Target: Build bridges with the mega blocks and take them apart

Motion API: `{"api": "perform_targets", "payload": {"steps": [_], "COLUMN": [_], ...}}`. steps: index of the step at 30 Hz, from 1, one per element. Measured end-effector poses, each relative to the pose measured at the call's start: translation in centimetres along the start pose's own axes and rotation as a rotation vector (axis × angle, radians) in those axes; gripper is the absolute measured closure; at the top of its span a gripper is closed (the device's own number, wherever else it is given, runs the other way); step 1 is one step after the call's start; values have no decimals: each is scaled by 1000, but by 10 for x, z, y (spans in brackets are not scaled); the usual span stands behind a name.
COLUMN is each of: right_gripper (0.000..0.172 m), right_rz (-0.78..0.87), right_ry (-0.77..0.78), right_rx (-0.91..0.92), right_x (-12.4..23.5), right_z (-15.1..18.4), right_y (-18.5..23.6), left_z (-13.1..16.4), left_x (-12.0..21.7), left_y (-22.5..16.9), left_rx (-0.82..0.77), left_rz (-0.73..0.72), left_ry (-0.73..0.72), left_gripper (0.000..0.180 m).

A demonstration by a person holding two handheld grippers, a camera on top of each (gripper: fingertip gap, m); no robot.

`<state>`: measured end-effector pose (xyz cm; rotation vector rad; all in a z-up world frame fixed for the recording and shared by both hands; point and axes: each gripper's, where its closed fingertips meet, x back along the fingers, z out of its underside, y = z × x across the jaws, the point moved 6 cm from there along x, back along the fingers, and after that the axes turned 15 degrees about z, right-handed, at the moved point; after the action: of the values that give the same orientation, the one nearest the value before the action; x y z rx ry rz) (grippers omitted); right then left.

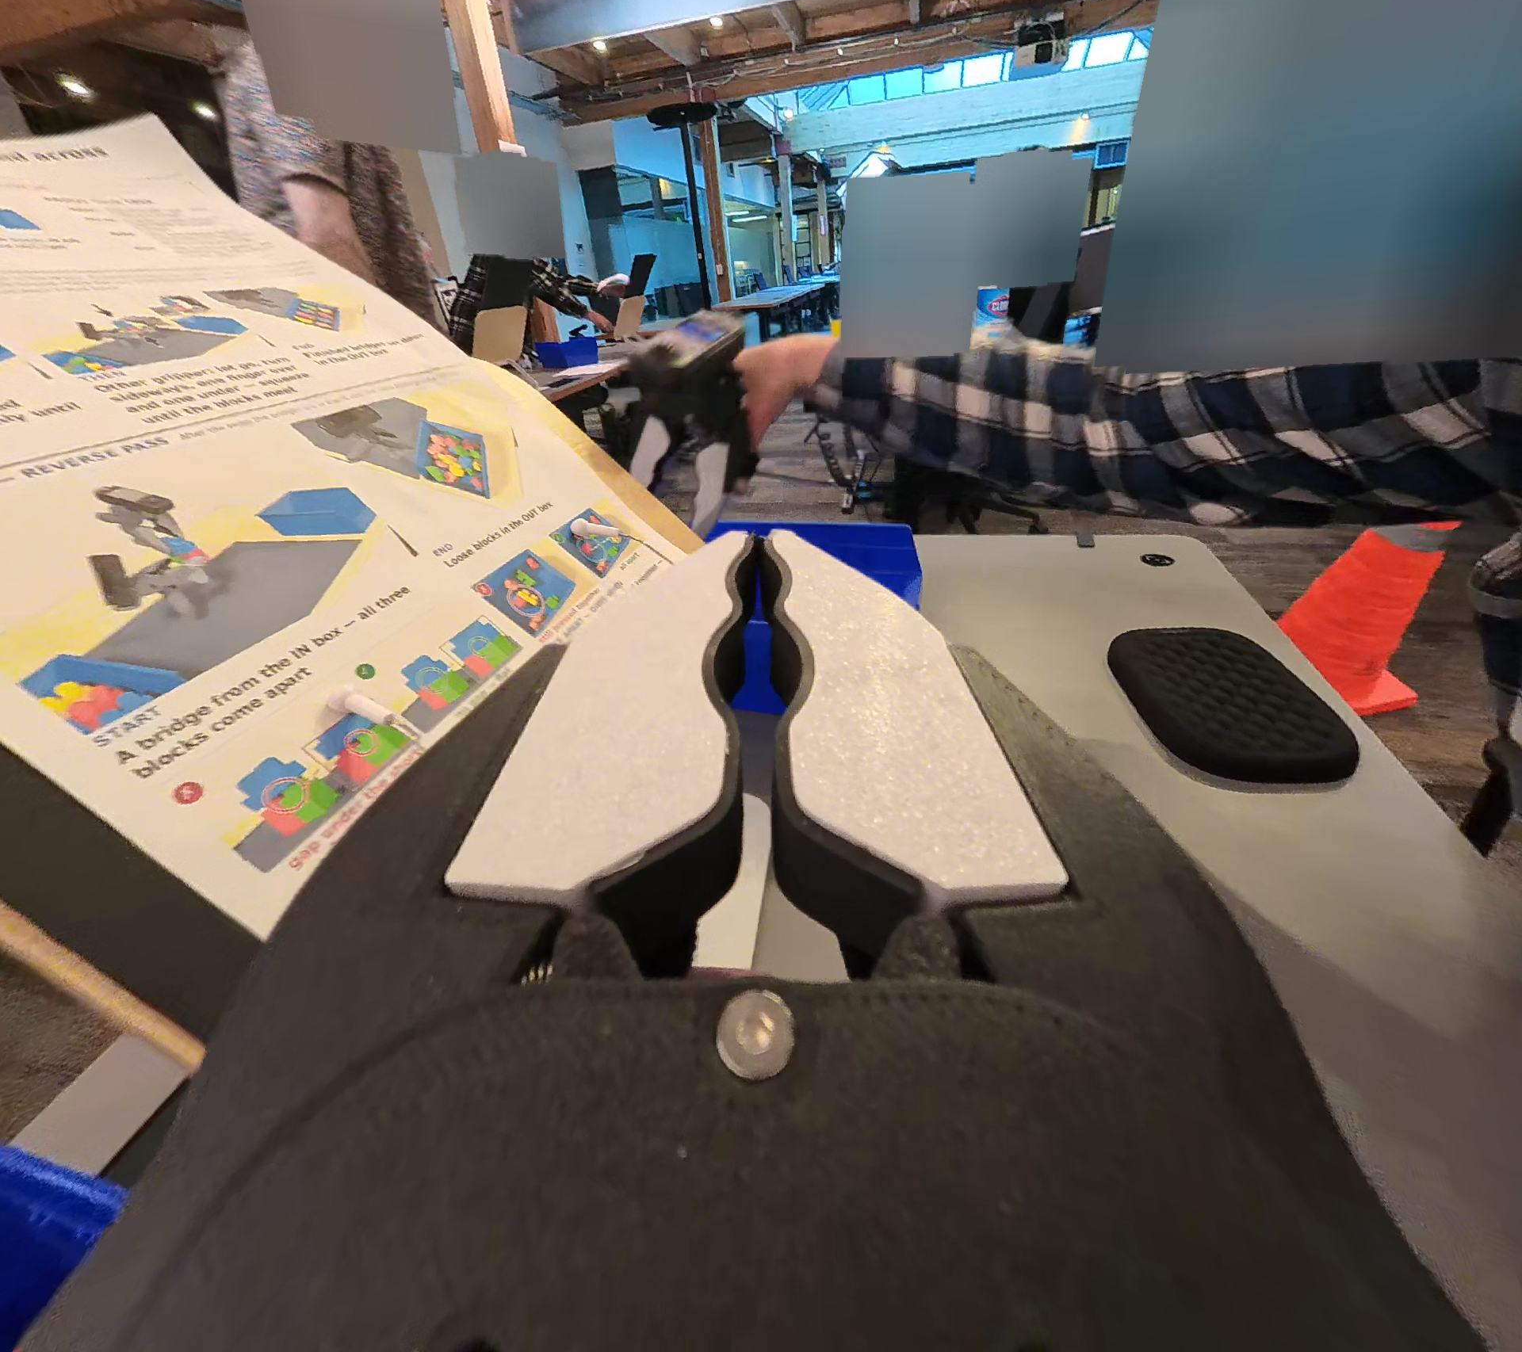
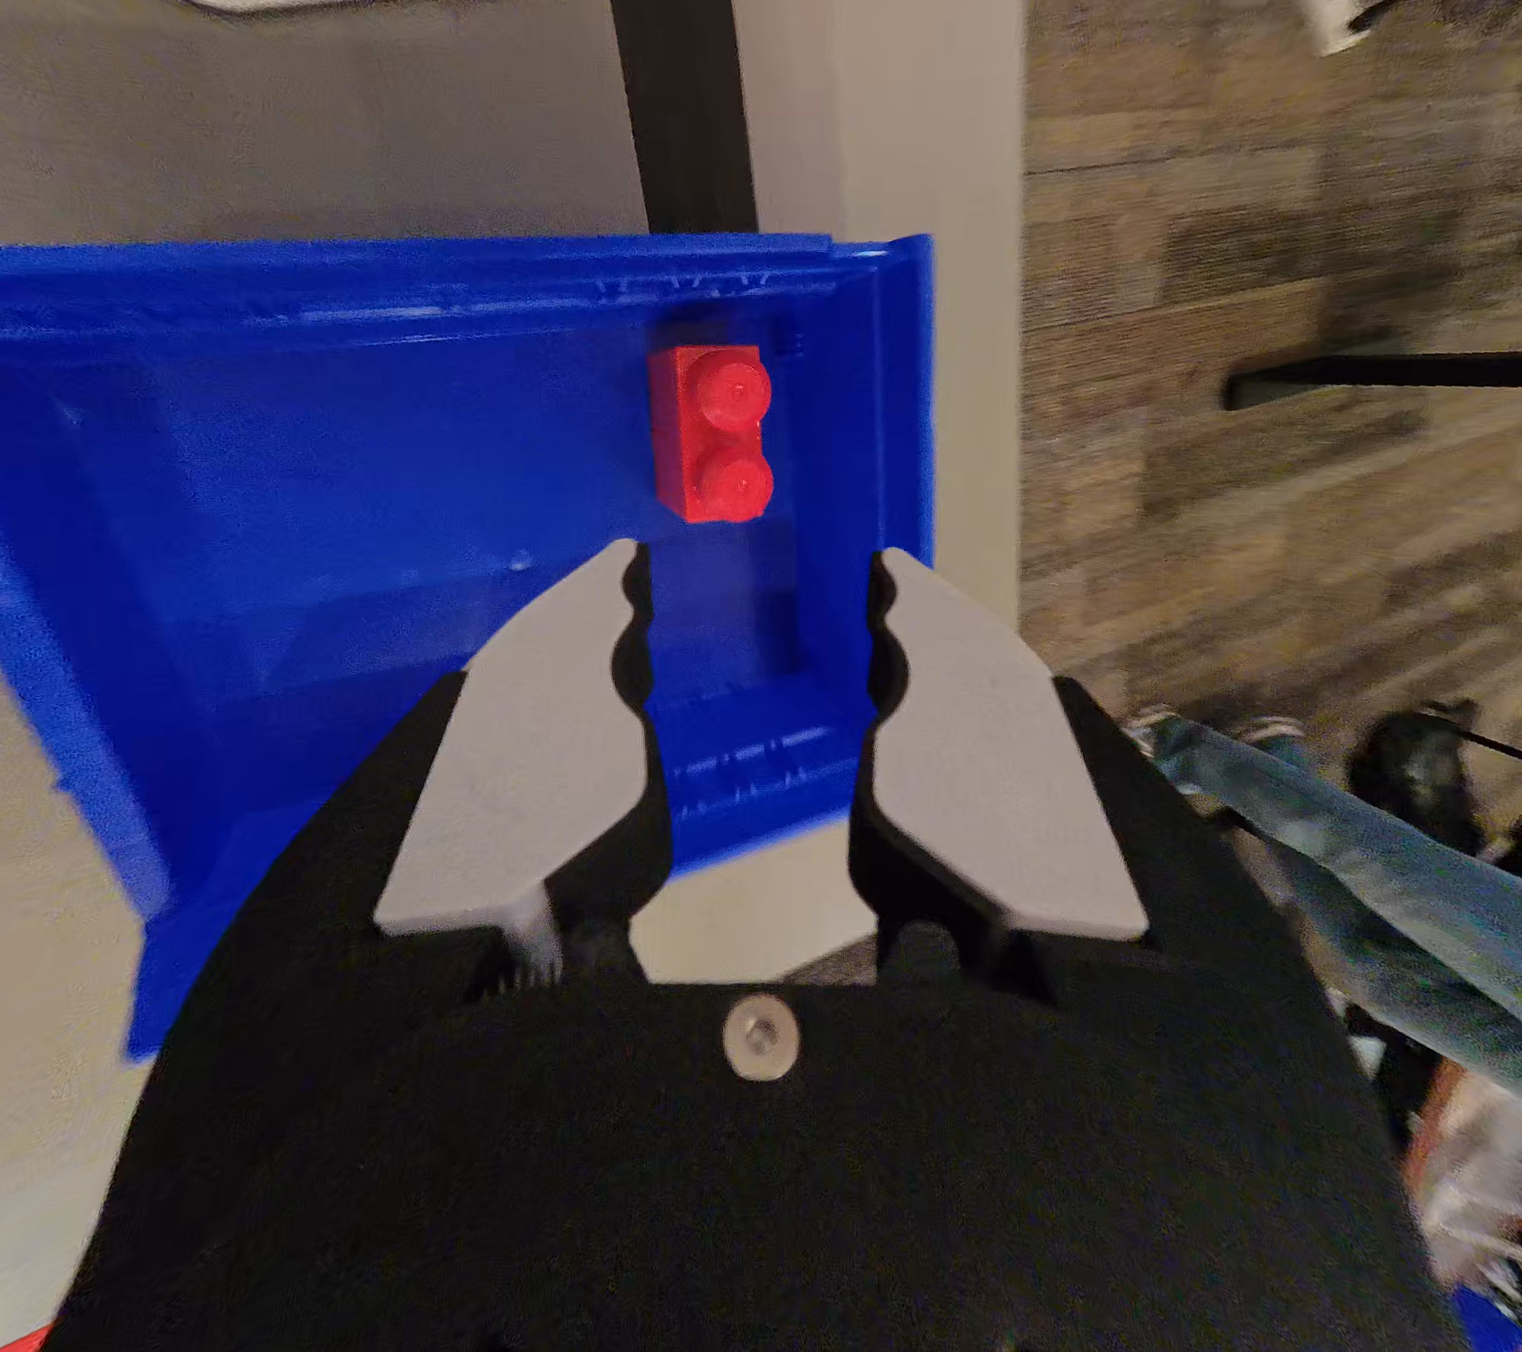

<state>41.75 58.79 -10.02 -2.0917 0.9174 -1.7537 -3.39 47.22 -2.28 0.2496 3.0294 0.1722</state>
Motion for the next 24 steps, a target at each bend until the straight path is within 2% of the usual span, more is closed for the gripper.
{"api": "perform_targets", "payload": {"steps": [5, 9, 13, 18, 21, 24], "right_gripper": [171, 171, 171, 171, 172, 172], "right_rz": [221, 304, 414, 469, 442, 344], "right_ry": [-124, -259, -448, -727, -877, -951], "right_rx": [19, 44, 49, 21, 10, -1], "right_x": [111, 170, 212, 236, 230, 213], "right_z": [-40, -89, -137, -170, -172, -164], "right_y": [26, 74, 98, 117, 133, 146], "left_z": [-12, -25, -36, -49, -52, -53], "left_x": [16, 22, 28, 35, 41, 47], "left_y": [1, -6, -12, -21, -20, -18], "left_rx": [-37, -73, -114, -162, -174, -167], "left_rz": [-70, -91, -120, -135, -160, -157], "left_ry": [15, 3, 10, -4, -3, -36], "left_gripper": [177, 178, 178, 178, 178, 178]}}
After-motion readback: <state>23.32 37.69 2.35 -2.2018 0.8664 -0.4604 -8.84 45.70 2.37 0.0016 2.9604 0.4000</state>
